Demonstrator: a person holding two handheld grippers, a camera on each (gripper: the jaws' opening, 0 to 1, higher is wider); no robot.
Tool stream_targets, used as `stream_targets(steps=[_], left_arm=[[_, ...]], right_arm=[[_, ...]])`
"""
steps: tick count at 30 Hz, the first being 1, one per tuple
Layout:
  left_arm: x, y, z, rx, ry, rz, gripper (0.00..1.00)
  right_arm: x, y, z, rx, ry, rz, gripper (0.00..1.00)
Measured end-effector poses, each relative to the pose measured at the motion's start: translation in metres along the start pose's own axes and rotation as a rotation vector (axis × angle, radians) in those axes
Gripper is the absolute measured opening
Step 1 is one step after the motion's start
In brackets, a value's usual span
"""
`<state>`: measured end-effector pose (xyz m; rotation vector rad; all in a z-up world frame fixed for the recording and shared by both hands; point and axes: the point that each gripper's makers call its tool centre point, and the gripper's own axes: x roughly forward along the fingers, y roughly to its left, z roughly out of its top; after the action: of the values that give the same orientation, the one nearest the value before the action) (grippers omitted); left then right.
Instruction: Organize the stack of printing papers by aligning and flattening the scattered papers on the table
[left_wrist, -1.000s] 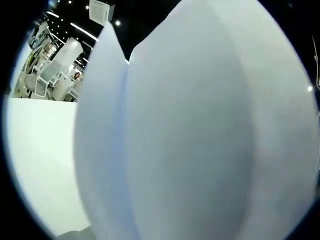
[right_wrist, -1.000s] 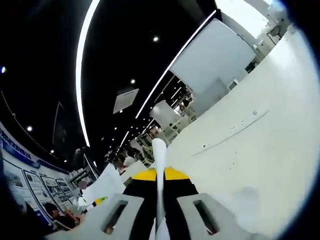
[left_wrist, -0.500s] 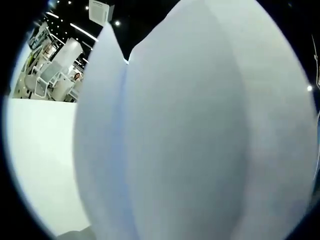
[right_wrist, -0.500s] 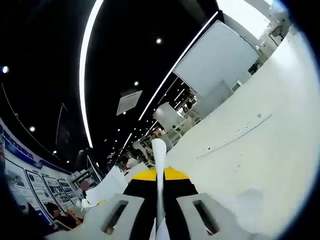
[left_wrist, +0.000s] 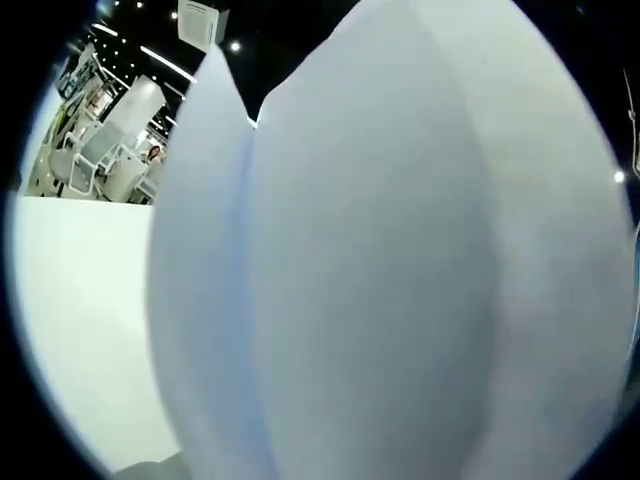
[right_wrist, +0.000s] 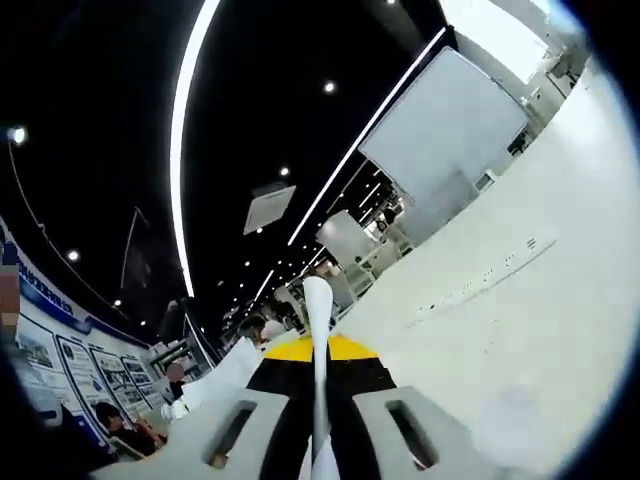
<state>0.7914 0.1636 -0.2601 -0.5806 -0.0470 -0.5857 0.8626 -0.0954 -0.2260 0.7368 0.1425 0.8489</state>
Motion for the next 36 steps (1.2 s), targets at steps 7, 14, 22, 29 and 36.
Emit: stream_targets(steps=[7, 14, 22, 29, 36], left_arm=[[0.000, 0.001, 0.000, 0.000, 0.000, 0.001, 0.08], [0.000, 0.000, 0.000, 0.000, 0.000, 0.001, 0.08], [0.000, 0.000, 0.000, -0.002, 0.000, 0.000, 0.08], [0.000, -0.001, 0.000, -0.001, 0.000, 0.000, 0.08], [0.000, -0.002, -0.001, 0.001, 0.000, 0.000, 0.08]], right_arm=[[-0.002, 0.008, 0.001, 0.007, -0.008, 0.021, 0.00], [-0.001, 0.011, 0.003, 0.014, -0.015, 0.042, 0.00], [0.002, 0.020, 0.000, 0.009, -0.006, 0.070, 0.00], [0.001, 0.025, 0.002, -0.003, -0.014, 0.087, 0.00], [0.001, 0.034, 0.003, -0.023, -0.023, 0.115, 0.00]])
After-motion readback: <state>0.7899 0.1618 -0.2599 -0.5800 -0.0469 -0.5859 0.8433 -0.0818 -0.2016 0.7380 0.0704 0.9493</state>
